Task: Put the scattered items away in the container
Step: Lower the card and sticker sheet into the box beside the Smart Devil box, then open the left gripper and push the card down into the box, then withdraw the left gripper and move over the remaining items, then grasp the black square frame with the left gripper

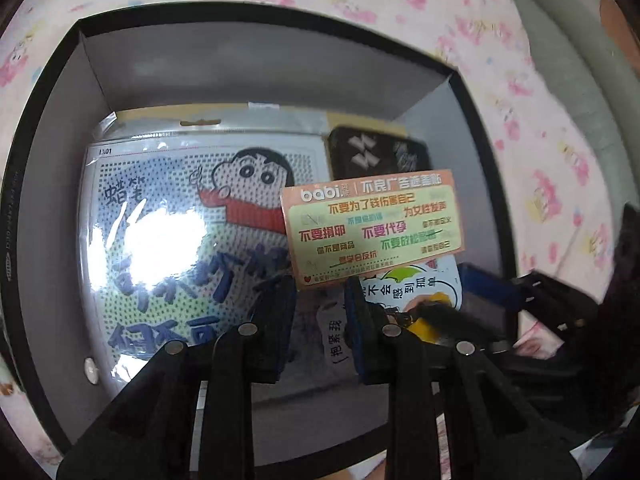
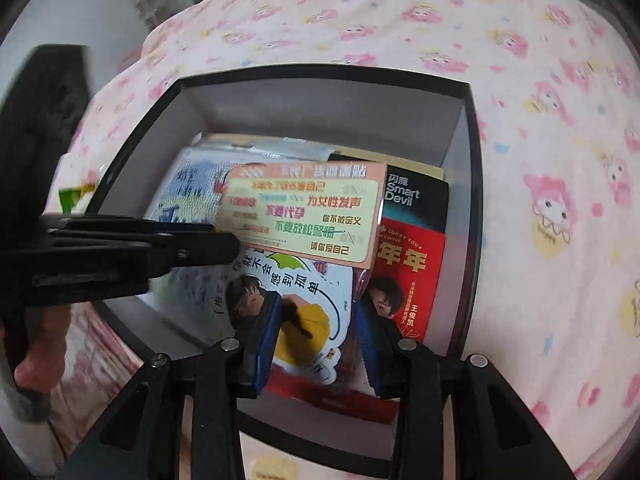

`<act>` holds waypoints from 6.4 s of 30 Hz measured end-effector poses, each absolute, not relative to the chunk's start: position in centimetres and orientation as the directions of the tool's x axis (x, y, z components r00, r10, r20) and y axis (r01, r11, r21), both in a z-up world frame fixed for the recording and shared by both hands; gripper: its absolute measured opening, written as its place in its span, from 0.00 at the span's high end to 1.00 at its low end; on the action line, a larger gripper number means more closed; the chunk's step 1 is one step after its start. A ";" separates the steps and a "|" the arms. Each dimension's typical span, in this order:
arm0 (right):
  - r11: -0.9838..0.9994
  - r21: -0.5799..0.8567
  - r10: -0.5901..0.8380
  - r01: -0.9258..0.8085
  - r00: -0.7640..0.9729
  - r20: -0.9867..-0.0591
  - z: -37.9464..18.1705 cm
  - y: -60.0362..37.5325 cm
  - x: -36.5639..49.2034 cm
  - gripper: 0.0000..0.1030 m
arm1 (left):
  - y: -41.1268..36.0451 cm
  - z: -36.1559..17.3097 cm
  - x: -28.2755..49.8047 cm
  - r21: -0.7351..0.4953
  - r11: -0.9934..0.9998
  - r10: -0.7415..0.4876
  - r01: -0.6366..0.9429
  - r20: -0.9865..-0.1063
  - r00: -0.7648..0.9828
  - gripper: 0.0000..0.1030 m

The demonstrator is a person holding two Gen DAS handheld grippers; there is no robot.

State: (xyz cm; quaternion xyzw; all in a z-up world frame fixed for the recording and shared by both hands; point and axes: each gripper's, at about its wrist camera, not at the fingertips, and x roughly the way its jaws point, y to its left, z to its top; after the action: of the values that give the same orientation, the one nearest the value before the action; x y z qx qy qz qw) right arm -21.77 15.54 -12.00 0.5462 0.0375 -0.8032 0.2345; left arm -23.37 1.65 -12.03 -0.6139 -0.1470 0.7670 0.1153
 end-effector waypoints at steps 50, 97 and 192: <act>-0.905 0.288 -0.377 0.314 -0.275 -0.884 -11.9 15.7 -22.9 0.71 | 2.5 -13.0 -24.0 -0.529 -0.844 0.490 0.091 -0.829 -0.270 0.89; -0.950 0.251 -0.309 0.188 -0.435 -0.846 -10.4 18.0 -22.8 0.62 | 3.7 -14.2 -23.0 -0.531 -0.845 0.506 0.068 -0.833 -0.224 0.81; -0.783 0.291 -0.406 0.550 -0.098 -0.908 -16.9 -17.0 -14.9 0.72 | -28.3 -19.5 -8.1 -0.533 -0.776 0.436 0.336 -0.839 -0.325 0.84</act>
State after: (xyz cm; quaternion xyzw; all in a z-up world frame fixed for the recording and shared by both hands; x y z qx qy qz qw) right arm -14.93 -17.04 -16.89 0.5885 0.0609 -0.7383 0.3237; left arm -8.09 -28.30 -19.49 -0.5800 -0.3328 0.7427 0.0336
